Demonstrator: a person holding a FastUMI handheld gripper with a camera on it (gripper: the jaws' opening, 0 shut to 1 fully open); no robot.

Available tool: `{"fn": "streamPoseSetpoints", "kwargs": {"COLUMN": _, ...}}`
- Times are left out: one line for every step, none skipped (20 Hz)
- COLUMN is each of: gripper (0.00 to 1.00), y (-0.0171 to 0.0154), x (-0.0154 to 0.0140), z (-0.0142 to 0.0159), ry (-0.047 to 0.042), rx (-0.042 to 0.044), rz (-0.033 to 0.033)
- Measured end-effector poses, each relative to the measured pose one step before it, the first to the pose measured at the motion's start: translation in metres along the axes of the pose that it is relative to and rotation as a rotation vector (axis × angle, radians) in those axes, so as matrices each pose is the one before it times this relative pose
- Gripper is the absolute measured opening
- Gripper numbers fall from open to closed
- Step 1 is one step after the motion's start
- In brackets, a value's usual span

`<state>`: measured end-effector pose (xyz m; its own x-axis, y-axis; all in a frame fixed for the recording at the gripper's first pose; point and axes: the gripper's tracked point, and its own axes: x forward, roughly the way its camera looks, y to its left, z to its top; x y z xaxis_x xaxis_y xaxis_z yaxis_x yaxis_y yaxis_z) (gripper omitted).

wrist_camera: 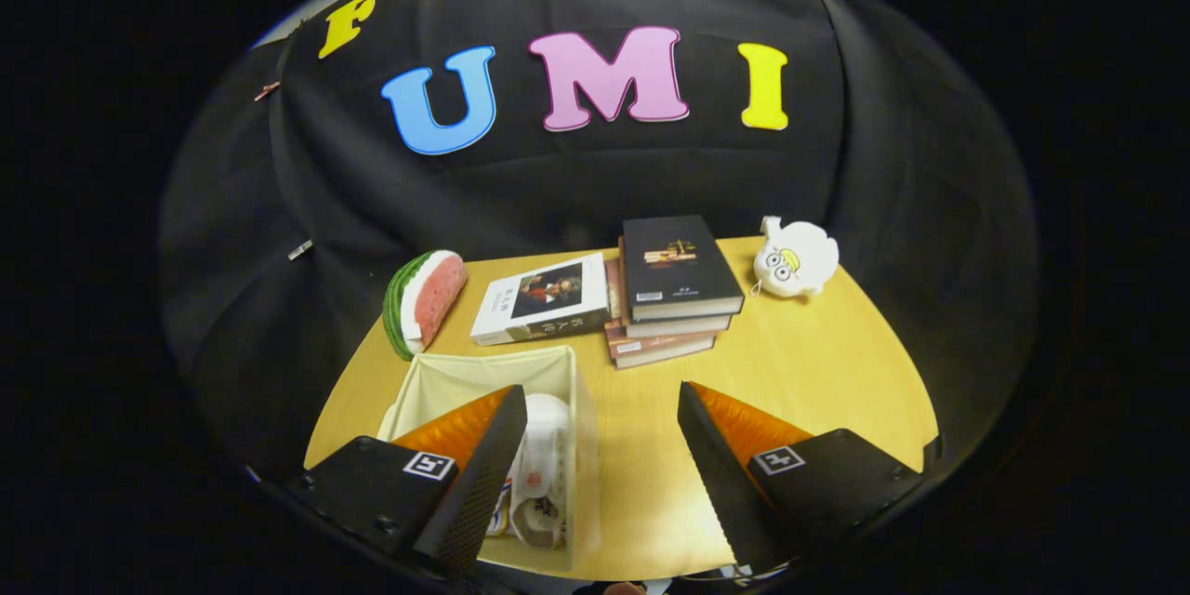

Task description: Open the storage box then place both shoes into the box .Put the left shoe in first, then the right shoe, with the right side of both shoes facing outward in a uniform manner.

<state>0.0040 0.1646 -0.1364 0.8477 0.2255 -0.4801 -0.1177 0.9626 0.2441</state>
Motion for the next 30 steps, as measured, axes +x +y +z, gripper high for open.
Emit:
{"fn": "streamPoseSetpoints", "kwargs": {"gripper": 0.99, "y": -0.01170, "x": -0.00526, "z": 0.01102, "ry": -0.02989, "rx": -0.01096, "rz": -0.00819}}
{"fn": "streamPoseSetpoints", "kwargs": {"gripper": 1.00, "y": -0.01190, "x": -0.00511, "z": 0.01063, "ry": -0.02896, "rx": -0.01038, "rz": -0.01037}}
{"fn": "streamPoseSetpoints", "kwargs": {"gripper": 0.99, "y": -0.01213, "x": -0.00342, "z": 0.01103, "ry": -0.03110, "rx": -0.01468, "rz": -0.01034}}
{"fn": "streamPoseSetpoints", "kwargs": {"gripper": 1.00, "y": -0.01467, "x": -0.00256, "z": 0.01004, "ry": -0.02950, "rx": -0.01679, "rz": -0.01670}}
{"fn": "streamPoseSetpoints", "kwargs": {"gripper": 1.00, "y": -0.01364, "x": -0.00238, "z": 0.00834, "ry": -0.02450, "rx": -0.01245, "rz": -0.01333}}
{"fn": "streamPoseSetpoints", "kwargs": {"gripper": 0.99, "y": -0.01223, "x": -0.00219, "z": 0.00837, "ry": -0.02506, "rx": -0.00761, "rz": -0.01191}}
{"fn": "streamPoseSetpoints", "kwargs": {"gripper": 0.99, "y": -0.01286, "x": -0.00131, "z": 0.00846, "ry": -0.02660, "rx": -0.00394, "rz": -0.01442}}
{"fn": "streamPoseSetpoints", "kwargs": {"gripper": 0.99, "y": -0.01336, "x": -0.00029, "z": 0.00891, "ry": -0.02414, "rx": -0.00302, "rz": -0.01374}}
{"fn": "streamPoseSetpoints", "kwargs": {"gripper": 0.99, "y": -0.01273, "x": -0.00140, "z": 0.00830, "ry": -0.02415, "rx": -0.00393, "rz": -0.01409}}
{"fn": "streamPoseSetpoints", "kwargs": {"gripper": 0.99, "y": -0.01201, "x": -0.00097, "z": 0.00742, "ry": -0.02045, "rx": -0.00342, "rz": -0.01204}}
{"fn": "streamPoseSetpoints", "kwargs": {"gripper": 0.99, "y": -0.00967, "x": -0.00106, "z": 0.00800, "ry": -0.01894, "rx": -0.00288, "rz": -0.00732}}
{"fn": "streamPoseSetpoints", "kwargs": {"gripper": 0.99, "y": -0.00978, "x": -0.00048, "z": 0.00673, "ry": -0.01753, "rx": -0.00595, "rz": -0.00889}}
{"fn": "streamPoseSetpoints", "kwargs": {"gripper": 0.99, "y": -0.00833, "x": -0.00130, "z": 0.00668, "ry": -0.01938, "rx": -0.00912, "rz": -0.00674}}
{"fn": "streamPoseSetpoints", "kwargs": {"gripper": 0.99, "y": -0.00850, "x": 0.00265, "z": 0.00609, "ry": -0.01688, "rx": -0.00977, "rz": -0.00577}}
{"fn": "streamPoseSetpoints", "kwargs": {"gripper": 0.99, "y": -0.00691, "x": 0.00046, "z": 0.00402, "ry": -0.01477, "rx": -0.01053, "rz": -0.00378}}
{"fn": "streamPoseSetpoints", "kwargs": {"gripper": 0.99, "y": -0.00515, "x": -0.00105, "z": 0.00322, "ry": -0.01161, "rx": -0.00669, "rz": -0.00108}}
{"fn": "streamPoseSetpoints", "kwargs": {"gripper": 0.99, "y": -0.00462, "x": -0.00135, "z": 0.00366, "ry": -0.00831, "rx": -0.00290, "rz": 0.00036}}
{"fn": "streamPoseSetpoints", "kwargs": {"gripper": 0.99, "y": -0.00458, "x": -0.00123, "z": 0.00335, "ry": -0.00900, "rx": 0.00135, "rz": 0.00062}}
{"fn": "streamPoseSetpoints", "kwargs": {"gripper": 0.99, "y": -0.00209, "x": -0.00146, "z": 0.00325, "ry": -0.00699, "rx": 0.00790, "rz": 0.00742}}
{"fn": "streamPoseSetpoints", "kwargs": {"gripper": 0.97, "y": -0.00149, "x": -0.00057, "z": 0.00300, "ry": -0.00760, "rx": 0.01067, "rz": 0.01002}}
{"fn": "streamPoseSetpoints", "kwargs": {"gripper": 0.97, "y": -0.00327, "x": -0.00086, "z": 0.00272, "ry": -0.00563, "rx": 0.00815, "rz": 0.00539}}
{"fn": "streamPoseSetpoints", "kwargs": {"gripper": 0.97, "y": -0.00384, "x": 0.00157, "z": 0.00052, "ry": -0.00163, "rx": 0.00622, "rz": 0.00079}}
{"fn": "streamPoseSetpoints", "kwargs": {"gripper": 0.97, "y": -0.00290, "x": 0.00057, "z": 0.00139, "ry": -0.00182, "rx": 0.00701, "rz": -0.00026}}
{"fn": "streamPoseSetpoints", "kwargs": {"gripper": 0.97, "y": -0.00214, "x": -0.00003, "z": 0.00196, "ry": -0.00394, "rx": 0.00769, "rz": 0.00158}}
{"fn": "streamPoseSetpoints", "kwargs": {"gripper": 0.97, "y": -0.00243, "x": -0.00097, "z": 0.00182, "ry": -0.00714, "rx": 0.00582, "rz": -0.00143}}
{"fn": "streamPoseSetpoints", "kwargs": {"gripper": 0.97, "y": -0.00305, "x": -0.00066, "z": 0.00181, "ry": -0.01104, "rx": 0.00289, "rz": -0.00350}}
{"fn": "streamPoseSetpoints", "kwargs": {"gripper": 0.97, "y": -0.00174, "x": -0.00070, "z": 0.00118, "ry": -0.00796, "rx": 0.00166, "rz": -0.00204}}
{"fn": "streamPoseSetpoints", "kwargs": {"gripper": 0.97, "y": -0.00204, "x": -0.00061, "z": -0.00011, "ry": -0.00476, "rx": 0.00383, "rz": -0.00281}}
{"fn": "streamPoseSetpoints", "kwargs": {"gripper": 0.97, "y": -0.00101, "x": -0.00049, "z": -0.00111, "ry": -0.00097, "rx": 0.00549, "rz": -0.00113}}
{"fn": "streamPoseSetpoints", "kwargs": {"gripper": 0.97, "y": -0.00016, "x": -0.00035, "z": -0.00061, "ry": 0.00252, "rx": 0.00504, "rz": 0.00161}}
